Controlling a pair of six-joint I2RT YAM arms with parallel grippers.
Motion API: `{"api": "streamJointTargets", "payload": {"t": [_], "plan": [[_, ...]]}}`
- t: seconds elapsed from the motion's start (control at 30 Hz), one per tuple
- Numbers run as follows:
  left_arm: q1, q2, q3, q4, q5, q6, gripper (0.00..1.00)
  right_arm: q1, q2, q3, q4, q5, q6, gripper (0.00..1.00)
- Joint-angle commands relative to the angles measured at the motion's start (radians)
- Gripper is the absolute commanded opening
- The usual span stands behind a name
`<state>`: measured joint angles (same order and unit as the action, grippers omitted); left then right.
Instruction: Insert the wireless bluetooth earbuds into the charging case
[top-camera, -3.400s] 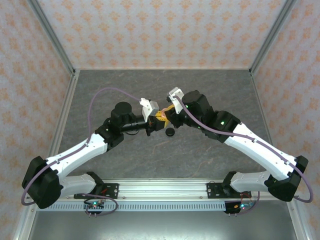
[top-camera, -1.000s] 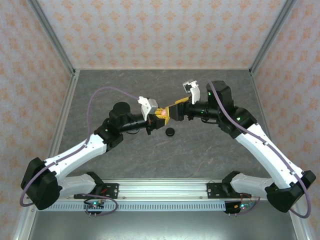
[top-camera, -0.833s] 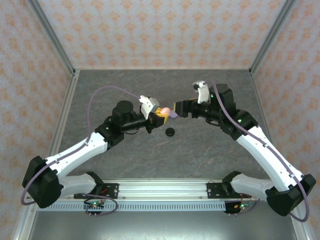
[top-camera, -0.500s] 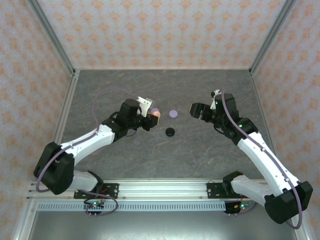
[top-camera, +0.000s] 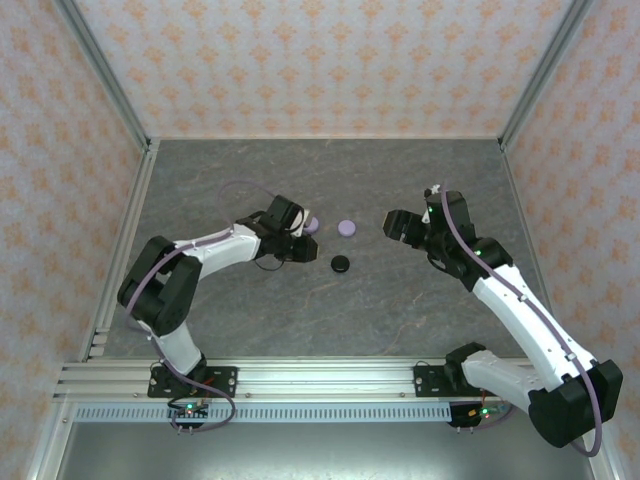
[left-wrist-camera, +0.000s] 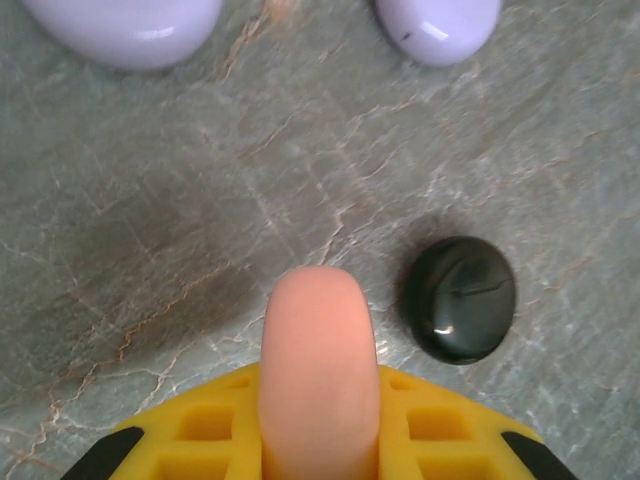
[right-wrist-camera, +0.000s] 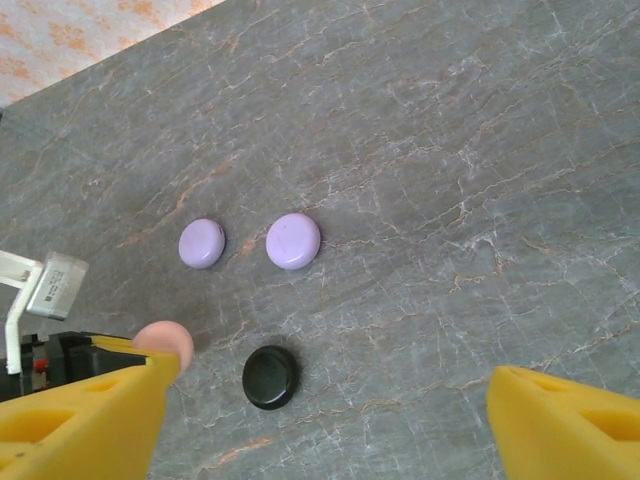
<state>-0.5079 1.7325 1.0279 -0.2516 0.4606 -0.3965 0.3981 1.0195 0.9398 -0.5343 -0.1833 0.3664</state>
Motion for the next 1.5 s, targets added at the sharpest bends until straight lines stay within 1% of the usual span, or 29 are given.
{"api": "streamJointTargets", "payload": {"t": [0.0,0.03,0.1,0.13,0.27,0.4,0.5,0.6,0.67,0.77,0.83,0.9,0.97,1.07,1.13,1.2,1.27,1.3,1.43,1.47], "plan": [[0.002,0.014,0.016,-0.021,0.012,-0.053,0.10,-0.004,0.007,-0.002,-0.031,0.040,-0.009,0.84],[0.002,0.020,0.012,-0.011,0.019,-0.059,0.13,-0.005,0.010,-0.001,-0.033,0.044,-0.011,0.84],[0.002,0.028,0.009,-0.006,0.018,-0.065,0.24,-0.004,0.014,0.003,-0.038,0.050,-0.020,0.84],[0.003,0.031,0.009,-0.006,0.013,-0.065,0.28,-0.006,0.016,0.005,-0.040,0.053,-0.024,0.84],[0.005,0.035,0.002,-0.009,-0.008,-0.066,0.40,-0.011,0.025,0.017,-0.051,0.060,-0.041,0.85],[0.019,0.021,-0.010,-0.024,-0.047,-0.071,0.48,-0.031,0.023,0.028,-0.057,0.061,-0.058,0.86],[0.032,-0.031,-0.017,-0.046,-0.097,-0.056,0.53,-0.047,0.022,0.042,-0.064,0.073,-0.075,0.88],[0.044,-0.114,-0.011,-0.077,-0.162,-0.024,0.59,-0.070,0.016,0.050,-0.056,0.075,-0.091,0.93],[0.057,-0.169,-0.004,-0.104,-0.215,-0.008,0.63,-0.094,0.007,0.046,-0.032,0.089,-0.085,1.00],[0.083,-0.268,-0.012,-0.116,-0.301,0.008,0.68,-0.115,-0.023,0.014,0.025,0.192,-0.079,0.99],[0.099,-0.341,-0.036,-0.103,-0.375,0.024,0.74,-0.147,-0.055,-0.034,0.102,0.224,-0.102,0.99],[0.118,-0.421,-0.071,-0.080,-0.468,0.038,0.81,-0.191,-0.093,-0.105,0.222,0.262,-0.124,0.99],[0.146,-0.491,-0.103,-0.053,-0.541,0.052,0.85,-0.229,-0.123,-0.193,0.362,0.283,-0.183,0.99],[0.185,-0.580,-0.169,0.011,-0.633,0.100,0.88,-0.259,-0.125,-0.331,0.599,0.360,-0.269,0.99],[0.197,-0.627,-0.231,0.094,-0.678,0.165,0.89,-0.286,-0.085,-0.394,0.720,0.387,-0.322,0.99],[0.200,-0.669,-0.323,0.232,-0.718,0.247,0.90,-0.301,-0.006,-0.430,0.805,0.401,-0.383,0.99],[0.203,-0.690,-0.397,0.341,-0.764,0.293,0.90,-0.303,0.076,-0.463,0.900,0.395,-0.442,0.99],[0.209,-0.690,-0.417,0.363,-0.782,0.308,0.91,-0.304,0.115,-0.485,0.966,0.392,-0.444,0.99],[0.233,-0.657,-0.426,0.337,-0.818,0.324,0.91,-0.313,0.235,-0.571,1.238,0.315,-0.450,0.99],[0.236,-0.650,-0.440,0.355,-0.820,0.332,0.91,-0.314,0.239,-0.557,1.194,0.289,-0.455,0.99]]}}
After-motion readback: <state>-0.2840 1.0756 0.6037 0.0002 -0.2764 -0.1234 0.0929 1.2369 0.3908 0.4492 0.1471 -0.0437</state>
